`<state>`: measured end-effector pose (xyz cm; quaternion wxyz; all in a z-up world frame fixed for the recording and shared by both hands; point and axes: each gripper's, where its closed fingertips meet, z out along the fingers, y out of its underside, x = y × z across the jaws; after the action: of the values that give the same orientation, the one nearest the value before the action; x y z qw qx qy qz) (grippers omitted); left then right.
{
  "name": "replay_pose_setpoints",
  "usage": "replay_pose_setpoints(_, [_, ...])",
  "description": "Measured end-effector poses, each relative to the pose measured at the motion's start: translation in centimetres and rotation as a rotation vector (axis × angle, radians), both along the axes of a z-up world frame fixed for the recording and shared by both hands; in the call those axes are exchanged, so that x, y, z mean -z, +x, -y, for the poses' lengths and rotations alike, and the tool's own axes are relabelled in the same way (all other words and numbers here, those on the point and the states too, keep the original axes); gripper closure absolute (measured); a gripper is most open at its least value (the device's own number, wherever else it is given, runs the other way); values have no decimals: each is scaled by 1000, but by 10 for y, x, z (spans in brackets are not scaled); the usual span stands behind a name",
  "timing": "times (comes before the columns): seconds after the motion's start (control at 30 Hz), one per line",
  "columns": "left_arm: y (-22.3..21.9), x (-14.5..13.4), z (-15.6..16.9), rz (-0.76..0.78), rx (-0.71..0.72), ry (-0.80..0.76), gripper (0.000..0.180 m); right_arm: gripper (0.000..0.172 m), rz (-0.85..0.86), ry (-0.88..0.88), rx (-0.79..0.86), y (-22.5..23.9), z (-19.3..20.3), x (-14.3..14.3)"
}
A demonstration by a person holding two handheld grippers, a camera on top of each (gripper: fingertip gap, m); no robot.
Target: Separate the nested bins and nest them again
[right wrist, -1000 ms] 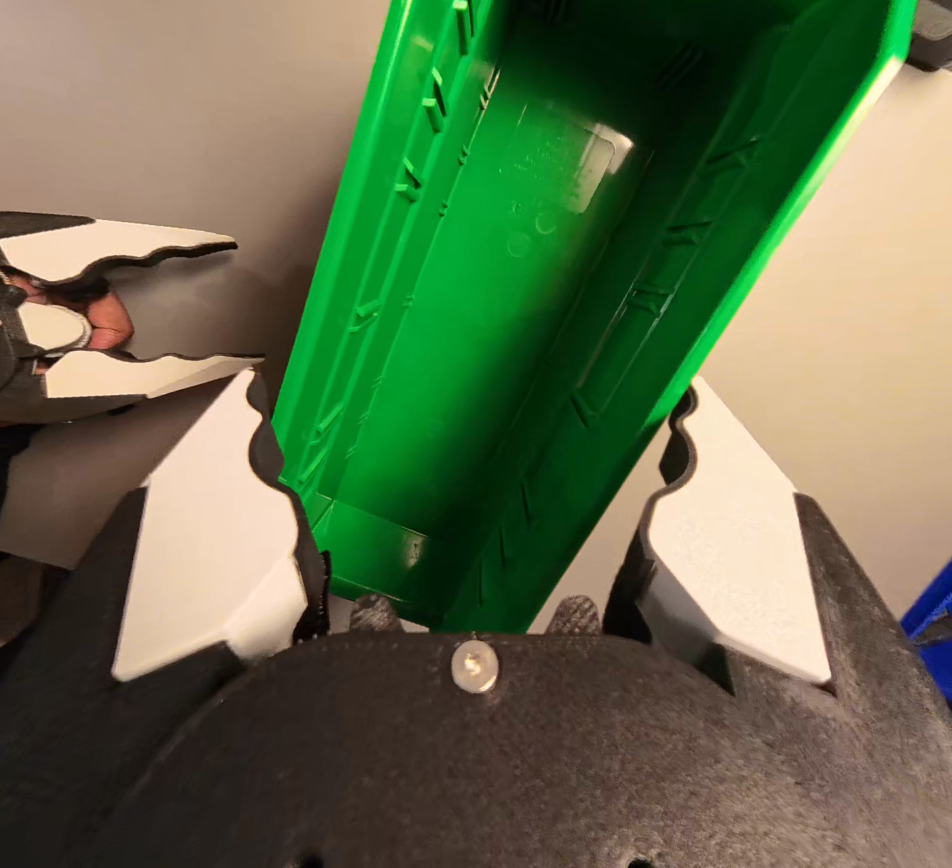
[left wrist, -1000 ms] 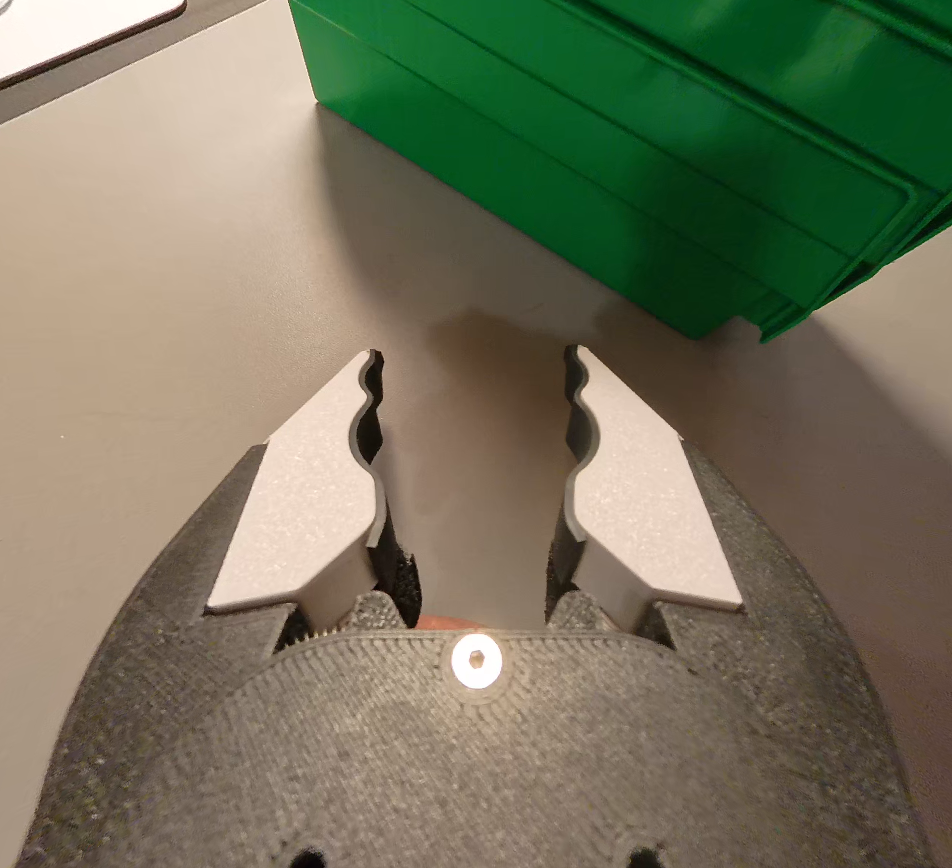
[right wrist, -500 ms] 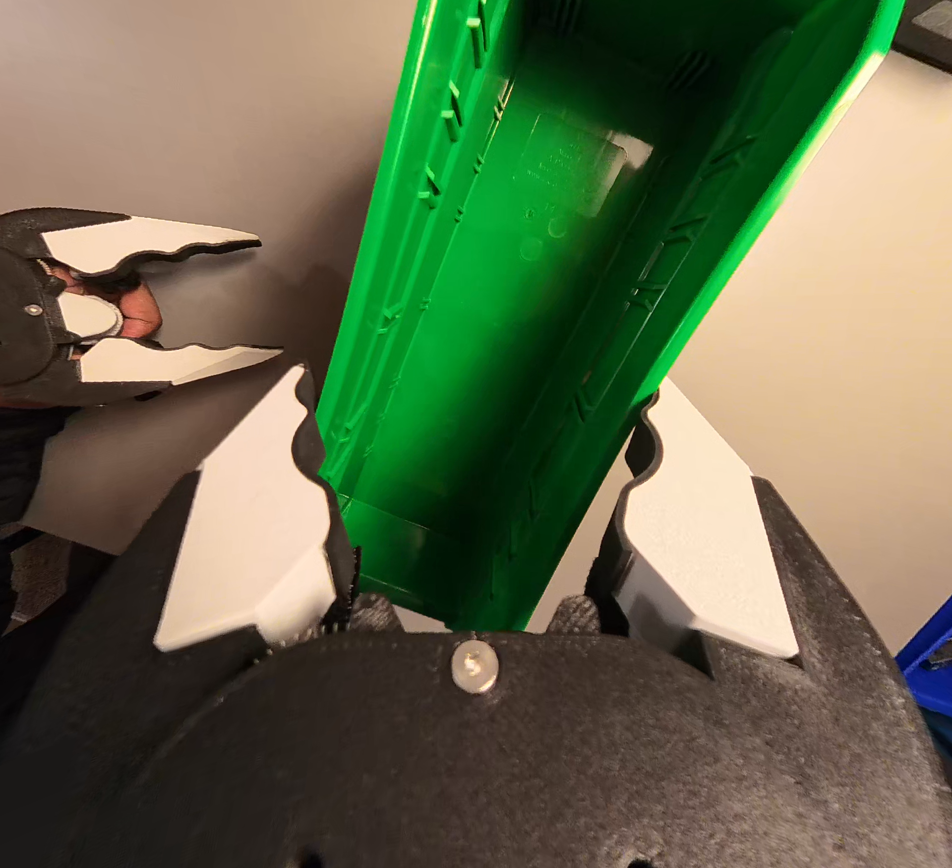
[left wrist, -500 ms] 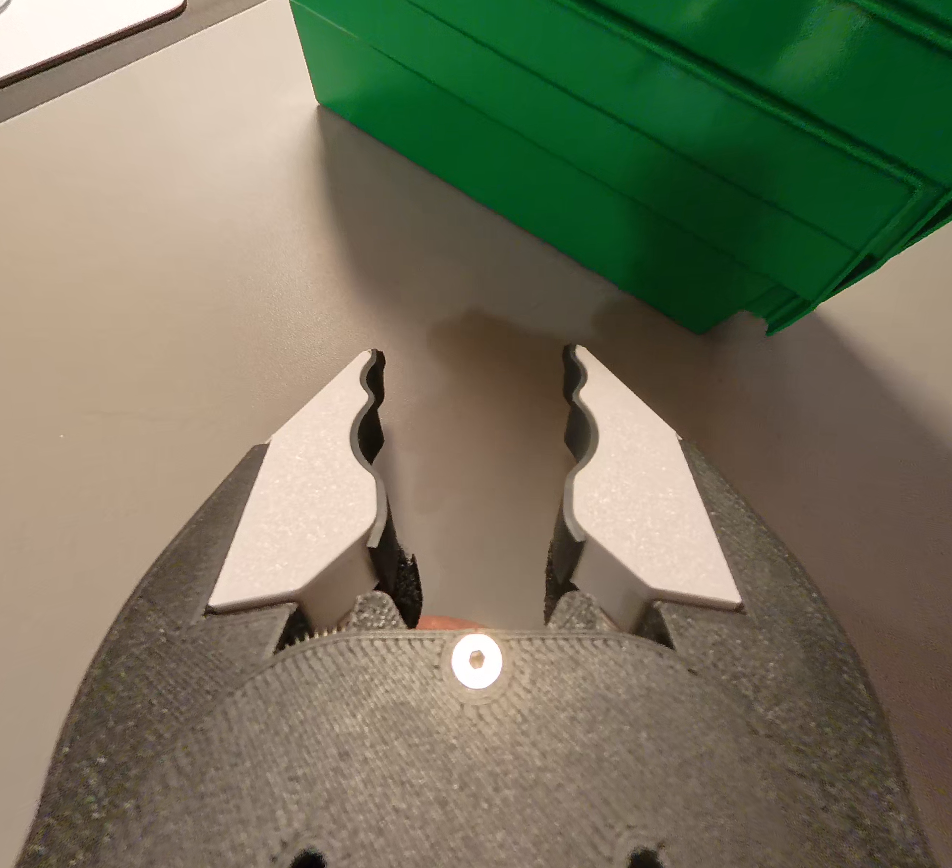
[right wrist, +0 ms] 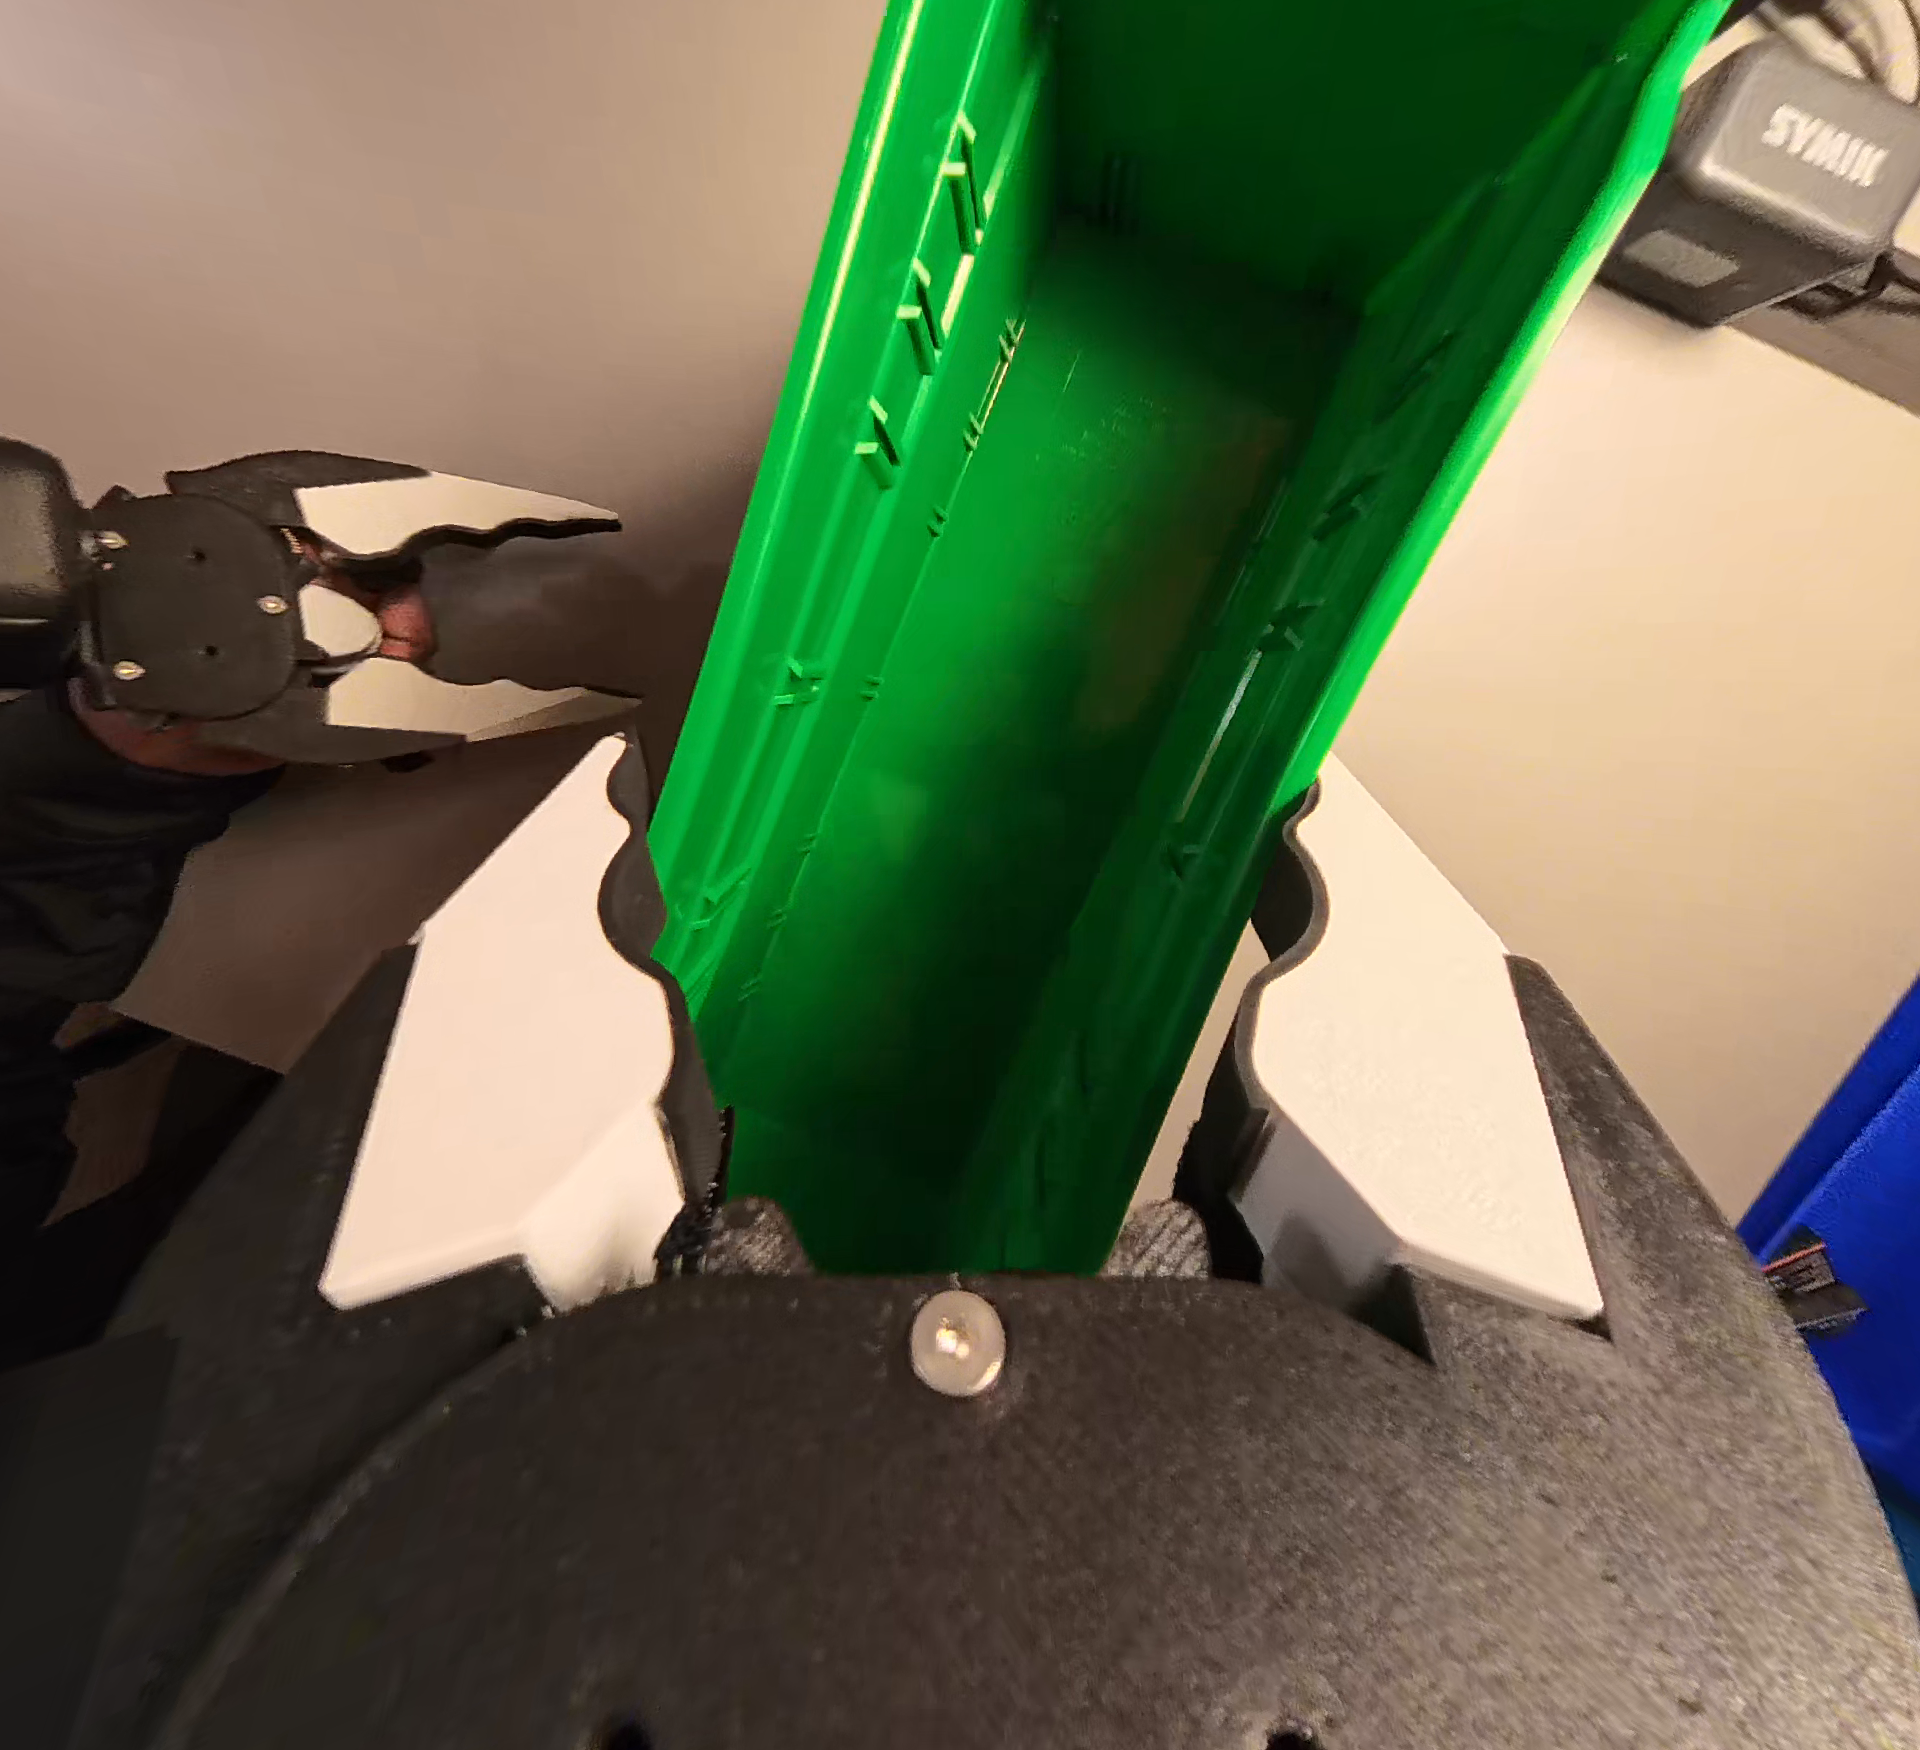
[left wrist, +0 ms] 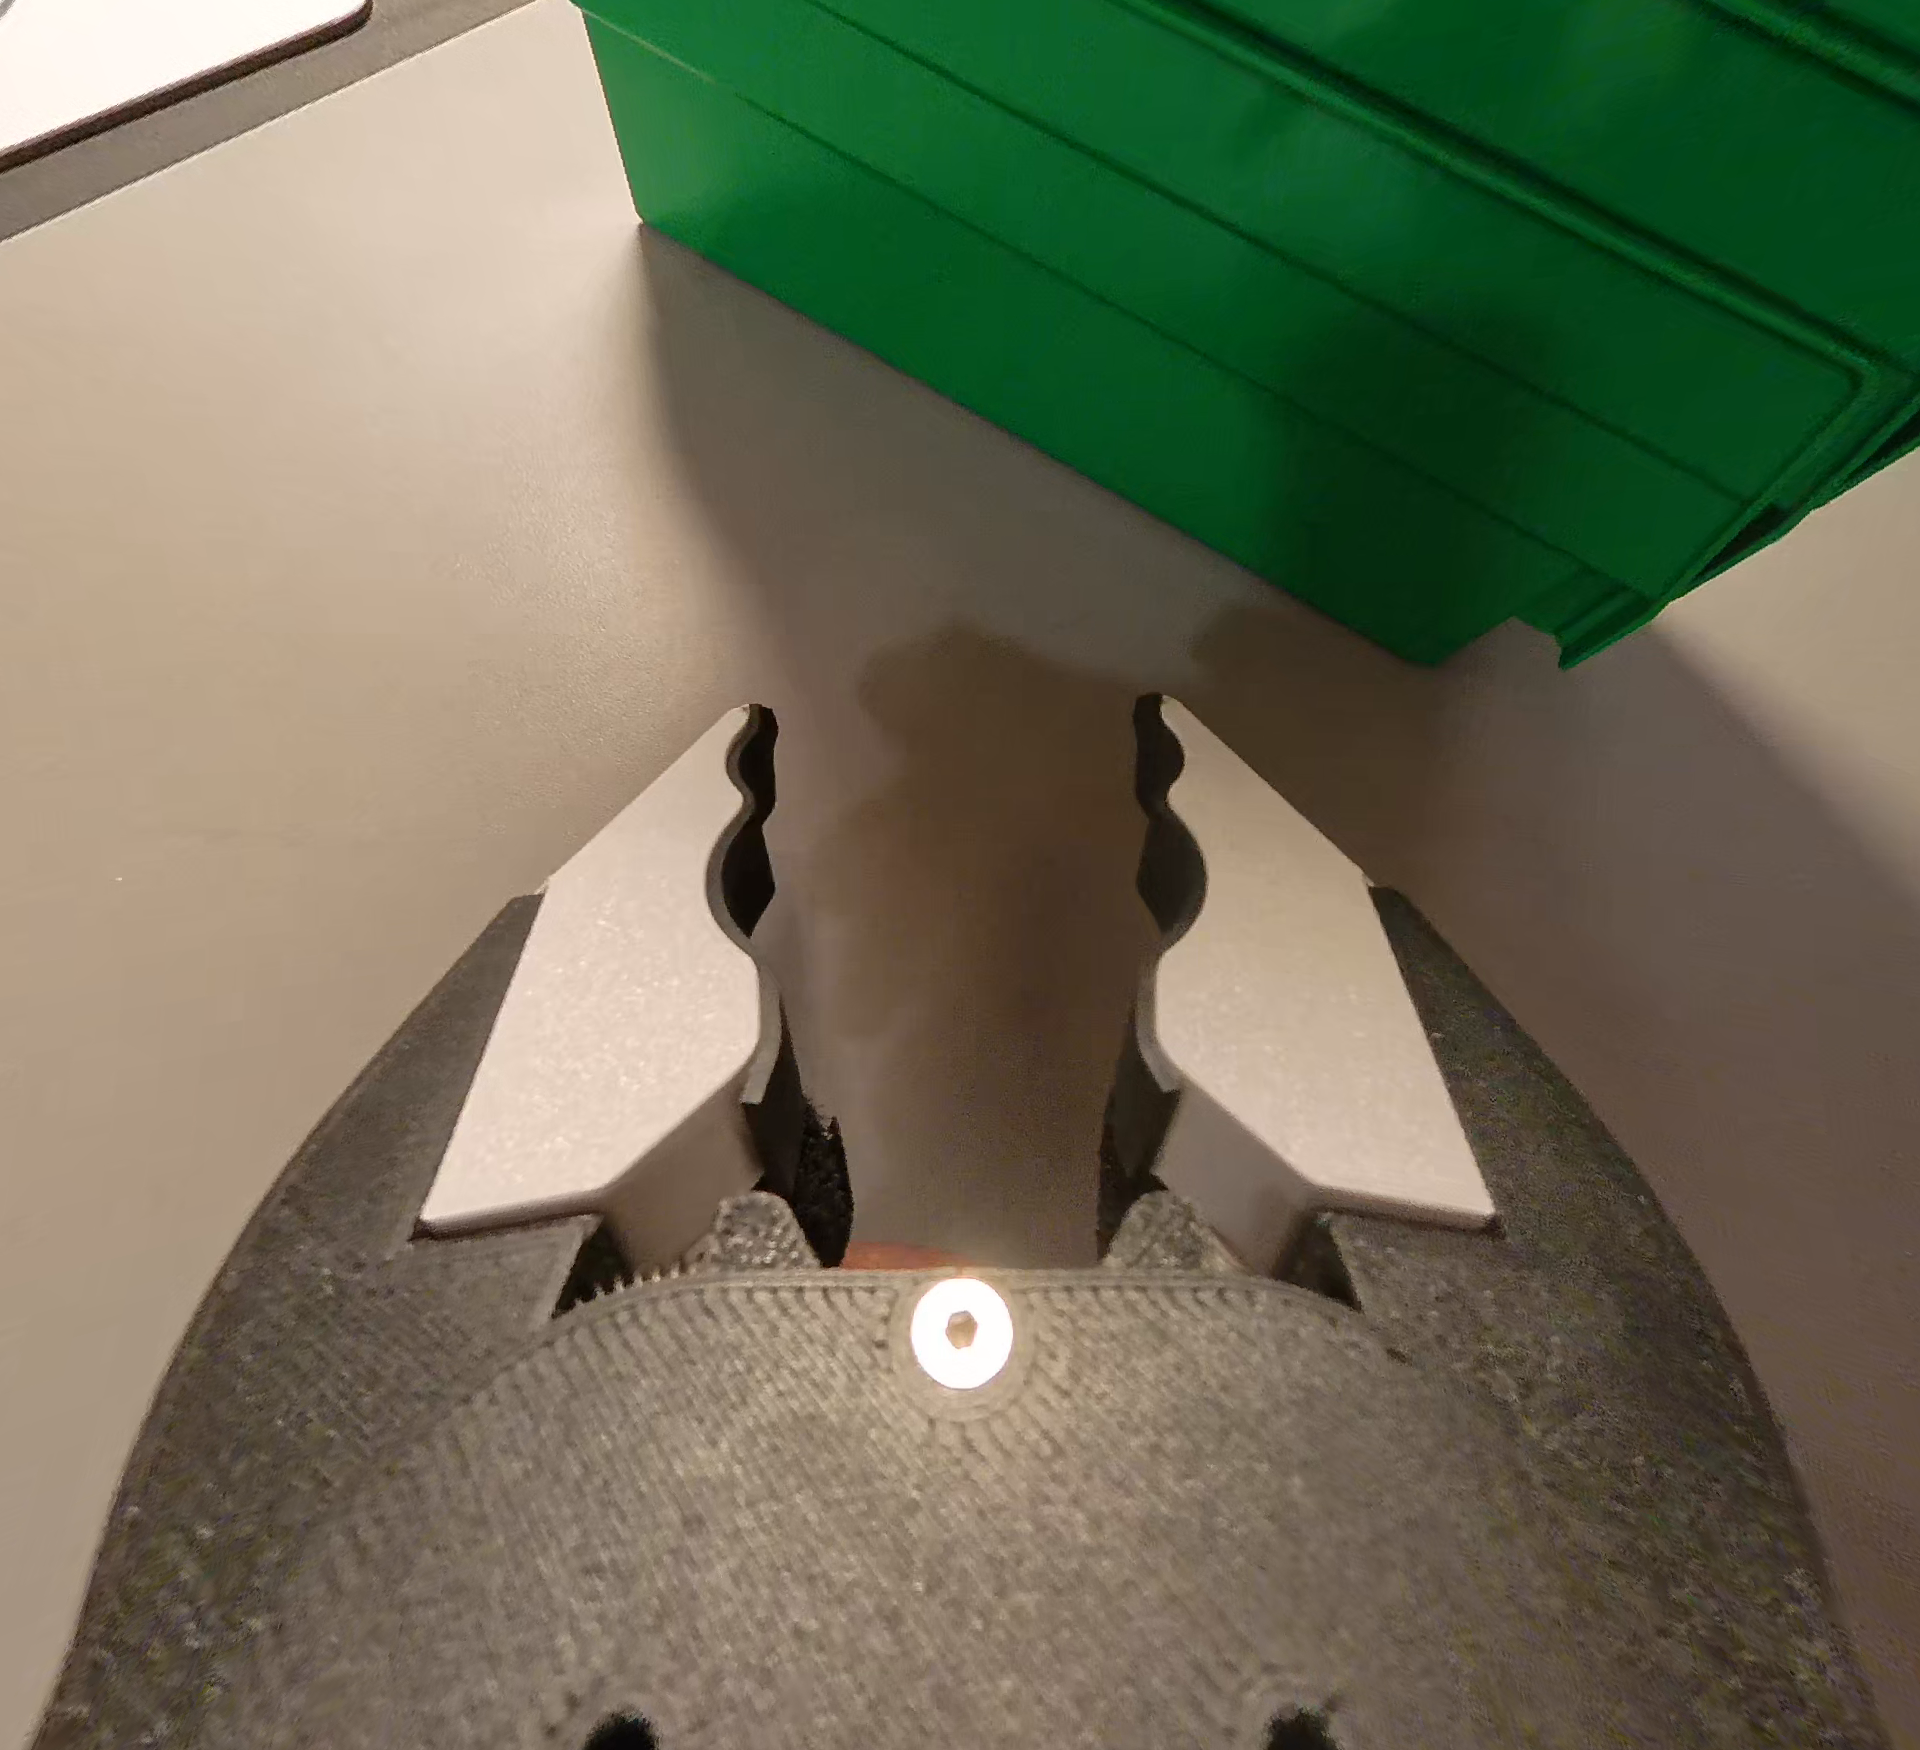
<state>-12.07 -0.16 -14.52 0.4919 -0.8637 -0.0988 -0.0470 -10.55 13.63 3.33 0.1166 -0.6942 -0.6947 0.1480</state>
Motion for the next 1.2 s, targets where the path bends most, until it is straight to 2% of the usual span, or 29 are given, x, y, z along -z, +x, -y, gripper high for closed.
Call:
replay_pose_setpoints(0.27, [0,-1,0,14,2,6,111,55,-85,-3,9,33,-30,-56])
replay_pose_setpoints(0.4, [-1,-1,0,27,1,11,111,54,-87,7,39,54,-59,-57])
replay_pose_setpoints(0.53, [-1,-2,0,30,3,13,111,54,-38,-14,79,78,-90,-21])
replay_pose_setpoints(0.7, [0,-2,0,41,7,17,111,55,25,-61,133,104,-125,45])
replay_pose_setpoints(0.9, [0,-1,0,41,13,12,111,54,65,-82,133,119,-140,116])
replay_pose_setpoints(1.07, [0,-2,0,59,15,16,111,50,81,-43,96,127,-144,144])
replay_pose_setpoints(1.2, [0,-2,0,72,18,22,111,41,60,-52,75,127,-143,149])
